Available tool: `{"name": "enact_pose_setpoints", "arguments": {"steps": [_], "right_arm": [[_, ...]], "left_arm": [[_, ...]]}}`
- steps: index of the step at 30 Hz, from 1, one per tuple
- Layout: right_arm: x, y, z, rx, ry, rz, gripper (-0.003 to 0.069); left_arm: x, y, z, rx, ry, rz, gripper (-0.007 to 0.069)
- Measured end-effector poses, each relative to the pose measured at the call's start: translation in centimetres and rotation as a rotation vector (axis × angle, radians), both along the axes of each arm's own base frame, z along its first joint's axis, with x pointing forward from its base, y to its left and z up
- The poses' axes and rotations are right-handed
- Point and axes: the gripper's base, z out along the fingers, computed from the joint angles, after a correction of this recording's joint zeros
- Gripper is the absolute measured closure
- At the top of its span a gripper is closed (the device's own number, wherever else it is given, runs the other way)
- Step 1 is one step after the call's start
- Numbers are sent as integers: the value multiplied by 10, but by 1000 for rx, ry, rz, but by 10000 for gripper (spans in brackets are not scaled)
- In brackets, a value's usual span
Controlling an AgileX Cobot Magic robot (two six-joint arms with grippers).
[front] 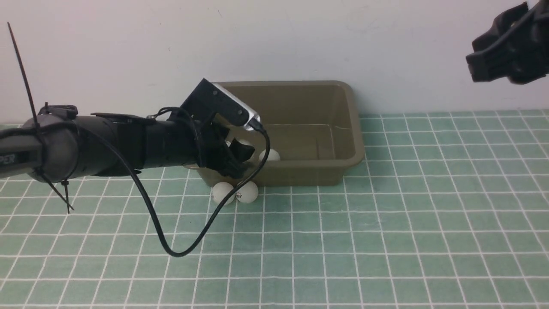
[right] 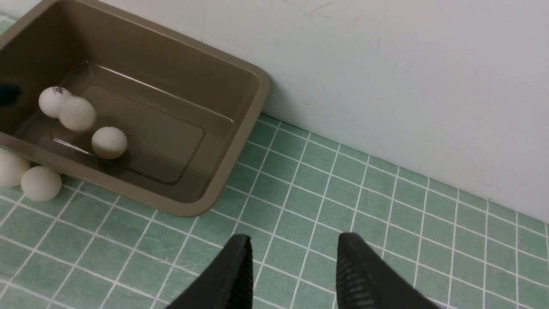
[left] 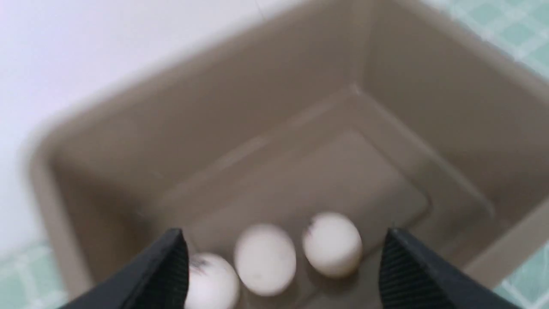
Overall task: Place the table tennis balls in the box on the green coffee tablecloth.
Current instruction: 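Drop the ball into the bin, then reach for and grasp a ping pong ball on the table beside the basket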
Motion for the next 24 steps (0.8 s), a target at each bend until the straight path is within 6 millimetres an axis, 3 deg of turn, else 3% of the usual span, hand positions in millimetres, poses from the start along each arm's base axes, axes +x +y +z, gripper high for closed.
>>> {"name": "enact_pose_setpoints", "arguments": {"steps": [3, 6, 17, 20, 24], "right_arm": [[0, 0, 0, 1, 0, 0, 398], [0, 0, 0, 1, 0, 0, 398], [0, 0, 0, -12, -3, 10, 398], [0, 1, 1, -11, -9, 15, 398], [1, 1, 1, -8, -15, 18, 398]], "left_arm": [[-12, 6, 32, -16, -67, 31, 113], [-37, 13, 60, -72, -112, 62, 169], [-128, 33, 72, -150, -141, 29, 306], [-149, 27, 75, -190, -149, -95, 337], [-172, 9, 71, -170, -120, -433, 379]]}}
